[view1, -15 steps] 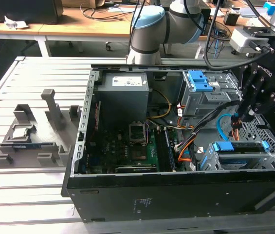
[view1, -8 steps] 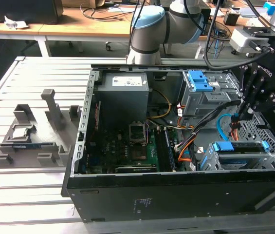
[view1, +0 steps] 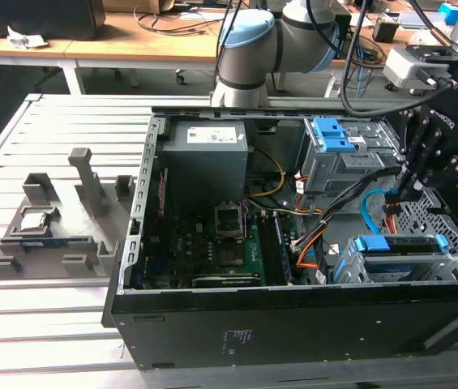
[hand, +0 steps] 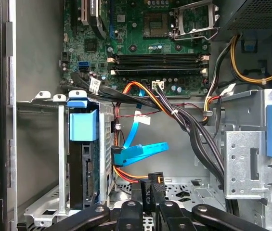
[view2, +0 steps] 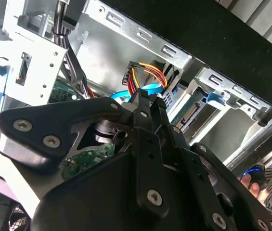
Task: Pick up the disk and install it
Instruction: 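Insert the first disk wire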
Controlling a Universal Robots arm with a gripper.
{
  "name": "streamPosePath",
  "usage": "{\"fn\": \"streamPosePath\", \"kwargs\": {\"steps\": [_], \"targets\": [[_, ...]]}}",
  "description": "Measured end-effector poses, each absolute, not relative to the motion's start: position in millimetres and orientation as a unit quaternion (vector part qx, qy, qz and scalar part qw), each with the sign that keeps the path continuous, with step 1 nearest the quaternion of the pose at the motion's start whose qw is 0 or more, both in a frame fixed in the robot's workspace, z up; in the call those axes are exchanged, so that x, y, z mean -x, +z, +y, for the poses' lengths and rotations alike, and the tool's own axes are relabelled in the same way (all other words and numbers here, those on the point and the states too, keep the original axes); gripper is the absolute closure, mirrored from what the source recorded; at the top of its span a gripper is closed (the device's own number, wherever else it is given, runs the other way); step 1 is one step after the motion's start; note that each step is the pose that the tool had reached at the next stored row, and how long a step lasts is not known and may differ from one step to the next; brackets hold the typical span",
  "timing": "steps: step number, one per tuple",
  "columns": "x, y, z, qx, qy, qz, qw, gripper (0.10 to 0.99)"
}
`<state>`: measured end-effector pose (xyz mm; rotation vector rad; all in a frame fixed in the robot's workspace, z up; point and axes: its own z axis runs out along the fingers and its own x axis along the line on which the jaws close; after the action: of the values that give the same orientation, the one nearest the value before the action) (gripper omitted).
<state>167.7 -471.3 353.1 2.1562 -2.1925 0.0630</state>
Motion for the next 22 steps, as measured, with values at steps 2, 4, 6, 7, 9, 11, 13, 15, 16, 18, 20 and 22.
{"fn": "streamPosePath", "kwargs": {"steps": [2, 4, 6, 7, 9, 11, 13, 15, 16, 18, 20, 22], "targets": [[-167, 353, -480, -0.701, 0.021, -0.712, 0.033, 0.89], [-167, 353, -494, -0.701, 0.021, -0.712, 0.033, 0.89], [-166, 353, -504, -0.701, 0.021, -0.712, 0.033, 0.89], [-166, 353, -511, -0.701, 0.021, -0.712, 0.033, 0.89], [-166, 352, -521, -0.701, 0.021, -0.712, 0.033, 0.89], [-166, 352, -528, -0.701, 0.021, -0.712, 0.033, 0.89], [-166, 352, -529, -0.701, 0.021, -0.712, 0.033, 0.89], [-166, 352, -529, -0.701, 0.021, -0.712, 0.033, 0.89], [-166, 352, -529, -0.701, 0.021, -0.712, 0.033, 0.89], [-166, 352, -529, -0.701, 0.021, -0.712, 0.033, 0.878], [-166, 352, -530, -0.701, 0.021, -0.712, 0.033, 0.816], [-166, 352, -530, -0.701, 0.021, -0.712, 0.033, 0.816]]}}
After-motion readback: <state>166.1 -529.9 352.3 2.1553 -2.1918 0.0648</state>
